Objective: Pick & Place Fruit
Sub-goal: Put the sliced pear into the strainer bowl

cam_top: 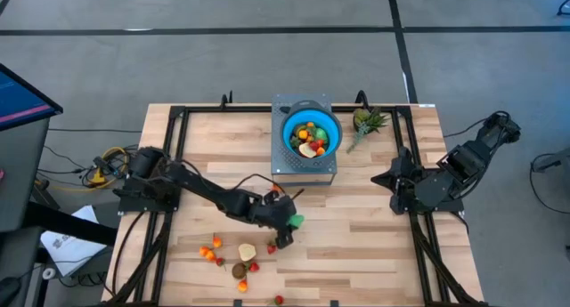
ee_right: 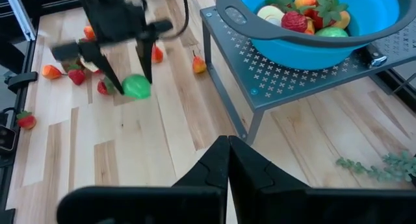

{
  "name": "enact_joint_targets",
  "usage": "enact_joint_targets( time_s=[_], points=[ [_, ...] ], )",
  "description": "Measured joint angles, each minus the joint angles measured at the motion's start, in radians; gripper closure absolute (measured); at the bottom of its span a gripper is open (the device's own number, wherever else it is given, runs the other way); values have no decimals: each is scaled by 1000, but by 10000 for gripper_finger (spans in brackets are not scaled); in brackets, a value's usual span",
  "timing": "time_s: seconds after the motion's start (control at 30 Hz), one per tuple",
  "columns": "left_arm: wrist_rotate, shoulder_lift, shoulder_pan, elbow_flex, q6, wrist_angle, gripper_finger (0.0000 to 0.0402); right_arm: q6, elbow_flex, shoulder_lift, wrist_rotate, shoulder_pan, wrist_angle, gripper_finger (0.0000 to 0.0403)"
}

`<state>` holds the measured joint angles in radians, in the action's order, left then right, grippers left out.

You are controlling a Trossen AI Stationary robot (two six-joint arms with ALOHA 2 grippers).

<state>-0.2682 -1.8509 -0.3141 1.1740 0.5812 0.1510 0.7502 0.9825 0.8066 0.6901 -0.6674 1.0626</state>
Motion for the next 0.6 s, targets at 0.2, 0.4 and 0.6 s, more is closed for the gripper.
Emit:
enact_joint_targets(
  time_s=[0.2,0.4,0.6],
  points=[
    [-7,125,0,1,-23,-30,183,0,0,0,-17,0,1,403],
    [-136,250,1,2,-24,-82,189,0,0,0,-17,0,1,403],
    [-277,343,38,3,-60,-178,186,-1,0,0,-17,0,3,403]
  ],
)
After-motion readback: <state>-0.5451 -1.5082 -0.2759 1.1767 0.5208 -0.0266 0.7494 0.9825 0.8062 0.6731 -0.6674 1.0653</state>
